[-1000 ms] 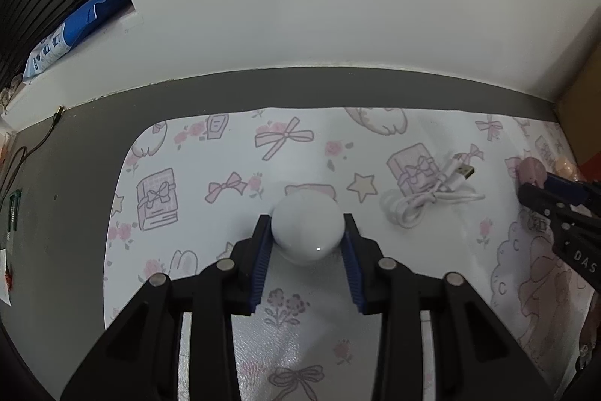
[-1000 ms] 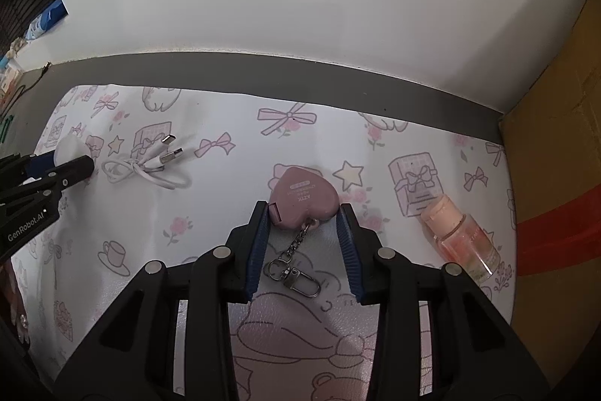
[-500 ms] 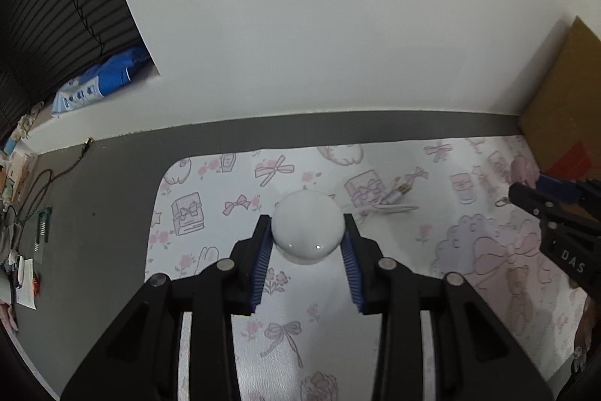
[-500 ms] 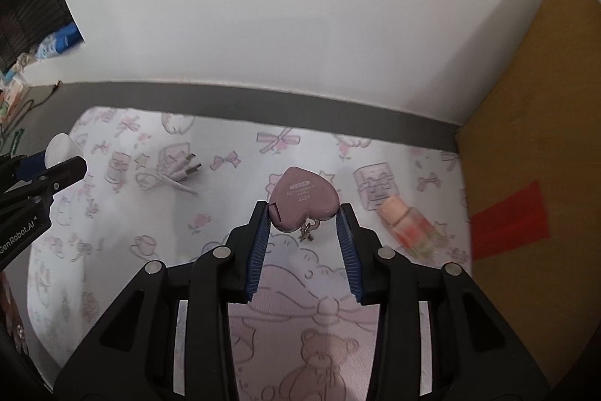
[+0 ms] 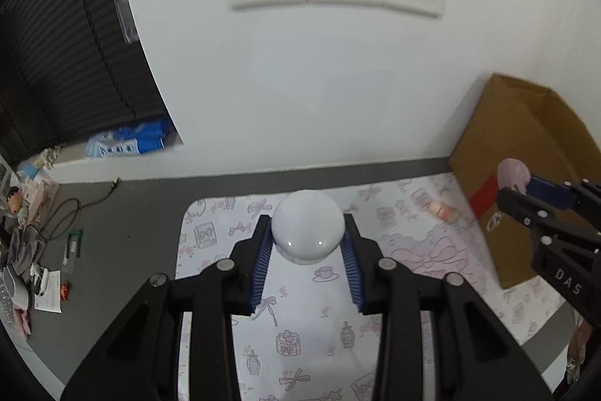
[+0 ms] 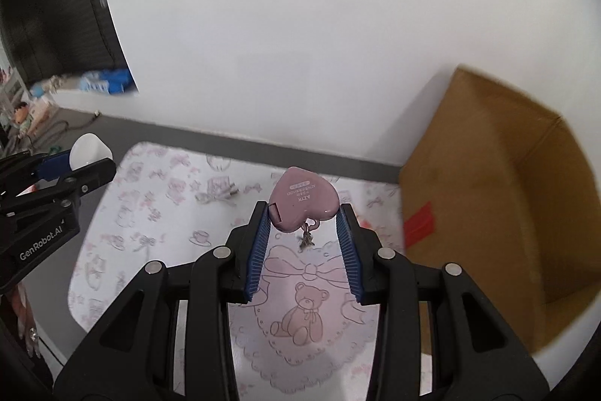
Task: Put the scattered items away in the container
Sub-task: 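Lift the white jar and heart keychain and carry both over the box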
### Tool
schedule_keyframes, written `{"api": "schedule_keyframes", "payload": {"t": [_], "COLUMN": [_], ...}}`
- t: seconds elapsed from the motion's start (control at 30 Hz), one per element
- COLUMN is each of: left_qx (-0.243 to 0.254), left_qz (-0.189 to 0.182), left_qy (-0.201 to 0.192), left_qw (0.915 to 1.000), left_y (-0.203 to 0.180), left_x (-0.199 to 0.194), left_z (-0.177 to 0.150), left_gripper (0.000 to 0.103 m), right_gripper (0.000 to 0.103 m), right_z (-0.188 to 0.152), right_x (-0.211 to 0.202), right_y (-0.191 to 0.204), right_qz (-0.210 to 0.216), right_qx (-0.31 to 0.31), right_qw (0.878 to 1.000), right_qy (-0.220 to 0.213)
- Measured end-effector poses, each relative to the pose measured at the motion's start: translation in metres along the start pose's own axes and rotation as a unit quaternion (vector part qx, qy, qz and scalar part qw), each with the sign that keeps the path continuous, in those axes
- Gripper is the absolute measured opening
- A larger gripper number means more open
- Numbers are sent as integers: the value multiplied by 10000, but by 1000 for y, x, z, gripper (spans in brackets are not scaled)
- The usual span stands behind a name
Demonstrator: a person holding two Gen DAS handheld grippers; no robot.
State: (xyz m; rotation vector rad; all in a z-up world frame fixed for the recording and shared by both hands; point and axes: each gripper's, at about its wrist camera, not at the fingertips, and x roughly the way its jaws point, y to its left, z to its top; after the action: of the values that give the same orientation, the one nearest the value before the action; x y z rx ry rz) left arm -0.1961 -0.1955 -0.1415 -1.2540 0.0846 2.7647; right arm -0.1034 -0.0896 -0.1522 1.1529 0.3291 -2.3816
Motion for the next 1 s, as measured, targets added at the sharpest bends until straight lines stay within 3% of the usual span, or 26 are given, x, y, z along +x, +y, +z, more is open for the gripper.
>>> {"api": "schedule_keyframes", "payload": {"t": [0.17, 0.43, 1.0], "left_qx": [7, 152, -53], "left_qz": [-90, -169, 277], "left_qy": [-375, -598, -675], "left_qw": [9993, 9980, 9973], "left_y": [-9, -30, -79], "left_x": [-44, -81, -103], "left_z": [10, 16, 17], "left_gripper": [36, 36, 35], "right_gripper": [38, 38, 38], "right_z": [9, 8, 0], "right_x": [-60, -117, -142], "right_y": [-5, -11, -51], "right_qz": [-74, -206, 191], "right_qx": [13, 62, -204], "right_qw": [9993, 9970, 9949], "right_qy": [-370, -744, -974]}}
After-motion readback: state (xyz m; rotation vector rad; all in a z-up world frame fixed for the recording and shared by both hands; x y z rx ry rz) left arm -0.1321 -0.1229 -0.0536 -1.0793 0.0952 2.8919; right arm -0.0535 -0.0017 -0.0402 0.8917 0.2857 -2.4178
